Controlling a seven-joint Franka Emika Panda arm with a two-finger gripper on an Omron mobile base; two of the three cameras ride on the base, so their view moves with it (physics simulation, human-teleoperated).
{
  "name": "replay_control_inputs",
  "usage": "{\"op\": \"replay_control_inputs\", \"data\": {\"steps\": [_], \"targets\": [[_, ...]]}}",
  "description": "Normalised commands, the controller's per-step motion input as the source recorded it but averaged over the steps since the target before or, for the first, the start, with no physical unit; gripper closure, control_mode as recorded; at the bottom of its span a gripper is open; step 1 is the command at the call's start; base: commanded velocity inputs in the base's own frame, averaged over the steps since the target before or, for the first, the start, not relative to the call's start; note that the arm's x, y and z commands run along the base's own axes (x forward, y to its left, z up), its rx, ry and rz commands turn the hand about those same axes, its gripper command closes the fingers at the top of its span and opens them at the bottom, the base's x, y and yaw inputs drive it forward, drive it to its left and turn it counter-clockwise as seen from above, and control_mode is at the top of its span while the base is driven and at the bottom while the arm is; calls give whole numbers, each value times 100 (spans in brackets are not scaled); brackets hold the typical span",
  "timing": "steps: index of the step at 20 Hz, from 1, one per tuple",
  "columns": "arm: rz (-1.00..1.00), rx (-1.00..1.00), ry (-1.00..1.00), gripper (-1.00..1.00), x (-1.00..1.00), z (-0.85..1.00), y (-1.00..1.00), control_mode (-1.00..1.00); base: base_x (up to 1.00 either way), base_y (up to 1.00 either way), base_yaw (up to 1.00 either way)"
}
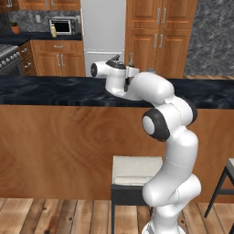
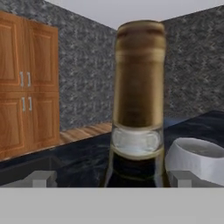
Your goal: There is a wine glass and glass cup on the dining counter. Place the wine bottle next to the wine glass and the juice bottle next to the glass cup.
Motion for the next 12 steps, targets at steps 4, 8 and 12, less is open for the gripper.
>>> {"op": "replay_control_inputs", "data": {"steps": [4, 8, 12], "targets": [[0, -1, 0, -100, 3, 0, -3, -100, 0, 0, 0], [0, -1, 0, -100, 0, 0, 0, -100, 0, 0, 0], [0, -1, 0, -100, -2, 2, 0, -100, 0, 0, 0]]}}
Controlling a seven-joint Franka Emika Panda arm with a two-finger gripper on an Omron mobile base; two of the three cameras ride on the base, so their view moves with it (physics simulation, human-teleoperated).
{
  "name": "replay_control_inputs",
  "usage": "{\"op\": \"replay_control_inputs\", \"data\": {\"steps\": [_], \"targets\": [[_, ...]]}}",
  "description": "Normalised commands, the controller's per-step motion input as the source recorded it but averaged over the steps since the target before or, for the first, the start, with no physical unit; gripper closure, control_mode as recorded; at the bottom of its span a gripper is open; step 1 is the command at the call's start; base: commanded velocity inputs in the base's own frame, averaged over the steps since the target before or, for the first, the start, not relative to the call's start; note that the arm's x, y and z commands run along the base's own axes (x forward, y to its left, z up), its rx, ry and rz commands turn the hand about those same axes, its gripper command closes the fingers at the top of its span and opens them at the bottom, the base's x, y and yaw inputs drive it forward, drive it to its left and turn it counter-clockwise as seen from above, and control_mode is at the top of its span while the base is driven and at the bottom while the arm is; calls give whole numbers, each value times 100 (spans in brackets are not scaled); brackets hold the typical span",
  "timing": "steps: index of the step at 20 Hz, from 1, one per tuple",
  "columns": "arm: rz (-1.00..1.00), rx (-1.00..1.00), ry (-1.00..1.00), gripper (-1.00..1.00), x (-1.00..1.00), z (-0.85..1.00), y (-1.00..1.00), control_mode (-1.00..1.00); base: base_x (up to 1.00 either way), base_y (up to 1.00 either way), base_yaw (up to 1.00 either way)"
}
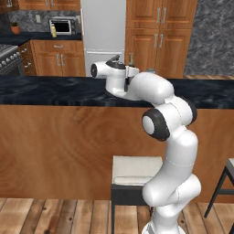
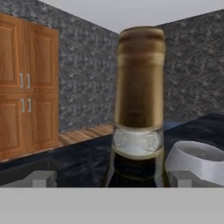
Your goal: There is a wine glass and glass cup on the dining counter. Place the wine bottle next to the wine glass and the juice bottle next to the glass cup.
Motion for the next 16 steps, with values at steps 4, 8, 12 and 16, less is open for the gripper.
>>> {"op": "replay_control_inputs", "data": {"steps": [4, 8, 12, 16], "targets": [[0, 0, 0, -100, -6, 4, 0, -100, 0, 0, 0], [-1, 0, -2, -100, -7, 9, 0, -100, 0, 0, 0], [-4, 0, 0, -100, -9, 6, 0, -100, 0, 0, 0], [-4, 0, 0, -100, -9, 4, 0, -100, 0, 0, 0]]}}
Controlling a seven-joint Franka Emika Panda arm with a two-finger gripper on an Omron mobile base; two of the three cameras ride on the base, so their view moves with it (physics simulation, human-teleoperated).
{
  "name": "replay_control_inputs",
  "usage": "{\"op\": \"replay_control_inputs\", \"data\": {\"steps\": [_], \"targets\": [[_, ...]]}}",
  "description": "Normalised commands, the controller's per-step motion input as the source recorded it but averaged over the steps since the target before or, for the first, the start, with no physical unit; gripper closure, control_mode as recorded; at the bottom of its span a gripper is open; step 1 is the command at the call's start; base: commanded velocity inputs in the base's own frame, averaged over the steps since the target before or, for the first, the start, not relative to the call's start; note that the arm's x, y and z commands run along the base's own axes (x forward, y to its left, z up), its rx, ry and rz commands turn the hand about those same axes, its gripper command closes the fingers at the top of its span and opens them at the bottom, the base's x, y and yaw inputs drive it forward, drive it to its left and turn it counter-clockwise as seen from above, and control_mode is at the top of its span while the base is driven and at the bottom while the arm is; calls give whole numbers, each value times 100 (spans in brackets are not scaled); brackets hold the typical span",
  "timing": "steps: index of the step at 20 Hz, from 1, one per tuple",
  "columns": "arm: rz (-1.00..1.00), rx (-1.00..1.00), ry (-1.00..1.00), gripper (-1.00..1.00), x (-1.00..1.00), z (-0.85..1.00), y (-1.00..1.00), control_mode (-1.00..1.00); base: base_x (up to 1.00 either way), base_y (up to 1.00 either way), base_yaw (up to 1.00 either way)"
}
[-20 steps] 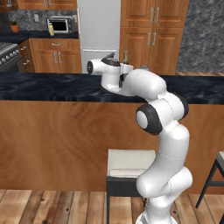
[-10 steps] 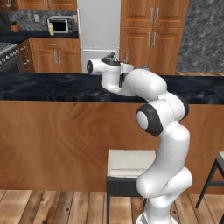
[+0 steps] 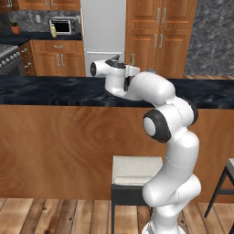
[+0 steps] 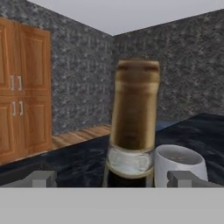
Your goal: There is a wine glass and glass cup on the dining counter. Place the wine bottle next to the wine glass and the juice bottle next to the glass cup.
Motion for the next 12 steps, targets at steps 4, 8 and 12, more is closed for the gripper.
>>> {"op": "replay_control_inputs", "data": {"steps": [4, 8, 12], "targets": [[-4, 0, 0, -100, -2, 1, 0, -100, 0, 0, 0], [-4, 0, 0, -100, -4, 2, 0, -100, 0, 0, 0], [-6, 0, 0, -100, -6, 2, 0, -100, 0, 0, 0]]}}
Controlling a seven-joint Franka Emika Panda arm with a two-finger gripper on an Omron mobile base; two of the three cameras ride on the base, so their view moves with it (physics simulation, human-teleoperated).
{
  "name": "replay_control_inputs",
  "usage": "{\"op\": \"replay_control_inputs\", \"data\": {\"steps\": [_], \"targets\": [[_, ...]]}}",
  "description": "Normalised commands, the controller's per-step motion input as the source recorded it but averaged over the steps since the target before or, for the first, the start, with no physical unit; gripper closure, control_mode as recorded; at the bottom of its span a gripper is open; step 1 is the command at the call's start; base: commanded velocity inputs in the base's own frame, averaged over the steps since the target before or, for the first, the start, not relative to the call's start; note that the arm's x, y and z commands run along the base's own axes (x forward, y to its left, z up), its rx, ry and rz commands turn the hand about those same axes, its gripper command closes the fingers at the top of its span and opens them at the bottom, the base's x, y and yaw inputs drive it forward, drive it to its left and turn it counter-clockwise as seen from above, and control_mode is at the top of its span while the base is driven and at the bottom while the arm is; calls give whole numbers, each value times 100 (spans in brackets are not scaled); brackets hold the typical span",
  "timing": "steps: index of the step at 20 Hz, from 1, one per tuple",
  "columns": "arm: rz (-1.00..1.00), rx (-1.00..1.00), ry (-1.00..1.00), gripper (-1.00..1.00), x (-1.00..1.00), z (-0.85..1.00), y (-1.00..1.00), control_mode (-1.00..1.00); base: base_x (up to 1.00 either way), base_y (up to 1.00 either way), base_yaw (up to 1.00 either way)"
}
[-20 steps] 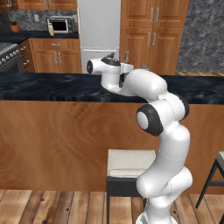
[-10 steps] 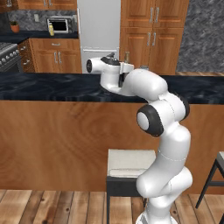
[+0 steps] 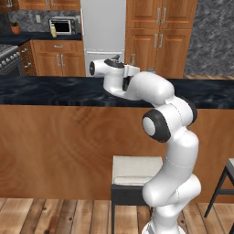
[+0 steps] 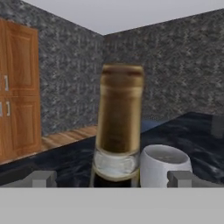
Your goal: There is a wine glass and glass cup on the dining counter. Place the wine bottle next to the wine glass and the juice bottle next to the glass cup.
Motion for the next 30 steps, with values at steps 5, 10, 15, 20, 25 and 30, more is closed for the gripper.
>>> {"op": "replay_control_inputs", "data": {"steps": [5, 10, 15, 20, 25, 30], "targets": [[-7, 0, 0, -100, -6, 0, 4, -100, 0, 0, 0], [-5, 0, -1, -100, -1, 0, 14, -100, 0, 0, 0], [-3, -1, -6, -100, -2, 0, 22, -100, 0, 0, 0], [-1, -1, -7, -100, -6, 4, 13, -100, 0, 0, 0], [0, 0, -6, -100, -26, 8, 4, -100, 0, 0, 0], [0, 5, -5, -100, -56, 13, 0, -100, 0, 0, 0]]}}
